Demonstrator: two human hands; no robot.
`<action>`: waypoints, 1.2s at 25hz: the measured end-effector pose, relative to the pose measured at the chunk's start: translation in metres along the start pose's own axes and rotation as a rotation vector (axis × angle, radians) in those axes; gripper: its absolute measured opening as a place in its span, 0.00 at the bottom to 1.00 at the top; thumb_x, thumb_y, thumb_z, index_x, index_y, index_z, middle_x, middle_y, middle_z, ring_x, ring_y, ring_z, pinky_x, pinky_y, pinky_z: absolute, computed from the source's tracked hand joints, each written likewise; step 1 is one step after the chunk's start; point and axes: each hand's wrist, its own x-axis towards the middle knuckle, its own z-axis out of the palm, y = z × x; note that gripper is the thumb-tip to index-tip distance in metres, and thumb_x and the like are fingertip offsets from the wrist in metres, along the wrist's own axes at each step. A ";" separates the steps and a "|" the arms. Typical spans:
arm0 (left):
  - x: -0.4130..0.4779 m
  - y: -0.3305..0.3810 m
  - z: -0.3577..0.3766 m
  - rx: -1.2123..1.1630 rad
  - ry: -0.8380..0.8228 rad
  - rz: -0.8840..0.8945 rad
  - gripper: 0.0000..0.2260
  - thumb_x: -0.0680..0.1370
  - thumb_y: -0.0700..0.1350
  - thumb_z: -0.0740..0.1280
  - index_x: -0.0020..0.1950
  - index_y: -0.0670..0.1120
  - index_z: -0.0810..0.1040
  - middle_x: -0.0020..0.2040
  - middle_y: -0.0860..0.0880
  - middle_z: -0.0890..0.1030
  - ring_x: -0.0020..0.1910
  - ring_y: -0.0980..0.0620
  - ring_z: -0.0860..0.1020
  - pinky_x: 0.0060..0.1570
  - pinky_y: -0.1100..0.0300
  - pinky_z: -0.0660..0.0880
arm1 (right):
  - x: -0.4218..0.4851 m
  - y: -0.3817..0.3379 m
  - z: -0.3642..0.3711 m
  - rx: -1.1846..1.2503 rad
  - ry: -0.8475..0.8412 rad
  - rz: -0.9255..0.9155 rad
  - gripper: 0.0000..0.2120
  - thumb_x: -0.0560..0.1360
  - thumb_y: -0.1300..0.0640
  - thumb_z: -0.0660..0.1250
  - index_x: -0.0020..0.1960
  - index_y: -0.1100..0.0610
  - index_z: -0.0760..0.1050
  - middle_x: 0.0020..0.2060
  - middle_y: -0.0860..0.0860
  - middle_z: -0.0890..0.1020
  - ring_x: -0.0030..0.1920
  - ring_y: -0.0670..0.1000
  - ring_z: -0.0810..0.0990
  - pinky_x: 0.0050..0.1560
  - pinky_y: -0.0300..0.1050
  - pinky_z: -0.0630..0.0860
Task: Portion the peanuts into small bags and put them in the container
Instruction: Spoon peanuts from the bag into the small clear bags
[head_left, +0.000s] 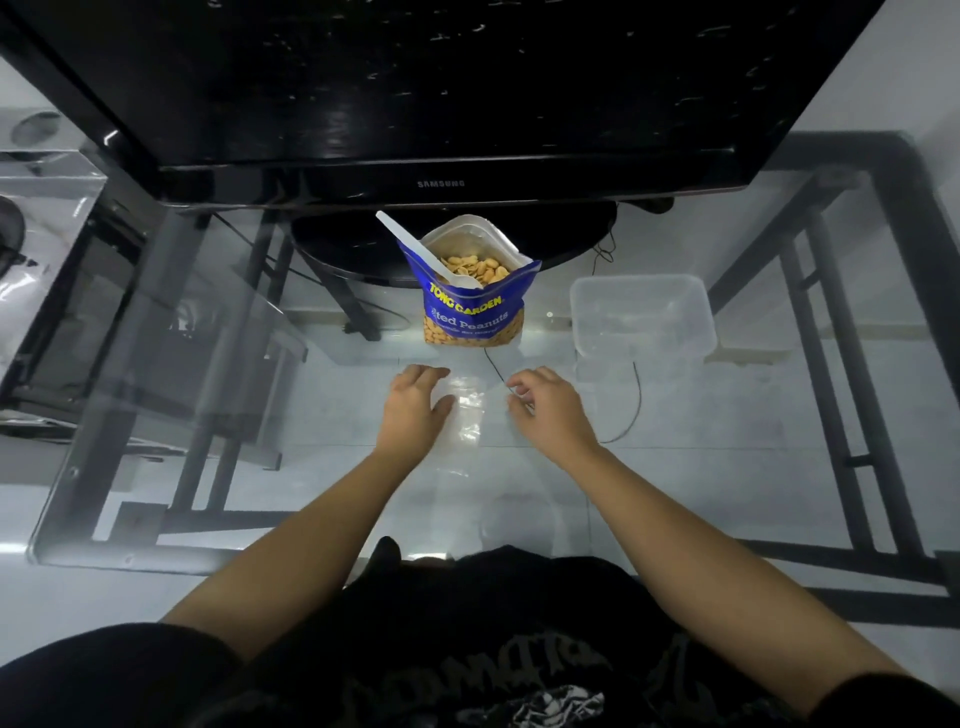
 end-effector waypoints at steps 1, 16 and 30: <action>0.002 -0.003 0.001 0.028 -0.037 0.041 0.15 0.75 0.42 0.68 0.61 0.41 0.77 0.58 0.40 0.77 0.58 0.41 0.74 0.59 0.54 0.69 | 0.000 -0.001 0.005 -0.011 -0.052 -0.010 0.12 0.75 0.60 0.65 0.58 0.60 0.77 0.51 0.57 0.78 0.48 0.55 0.80 0.51 0.45 0.75; 0.003 -0.003 0.009 0.112 -0.155 0.215 0.12 0.76 0.43 0.68 0.58 0.41 0.79 0.53 0.41 0.80 0.54 0.43 0.74 0.55 0.55 0.70 | -0.003 -0.009 0.028 -0.127 -0.116 0.063 0.10 0.72 0.60 0.70 0.53 0.60 0.77 0.52 0.56 0.79 0.51 0.55 0.79 0.52 0.44 0.74; 0.001 0.036 -0.056 -0.784 -0.284 -0.050 0.05 0.74 0.41 0.69 0.43 0.46 0.73 0.44 0.47 0.80 0.42 0.54 0.79 0.44 0.64 0.76 | -0.016 -0.038 -0.017 0.706 0.082 0.266 0.03 0.74 0.58 0.68 0.46 0.50 0.76 0.42 0.48 0.80 0.43 0.46 0.82 0.46 0.35 0.75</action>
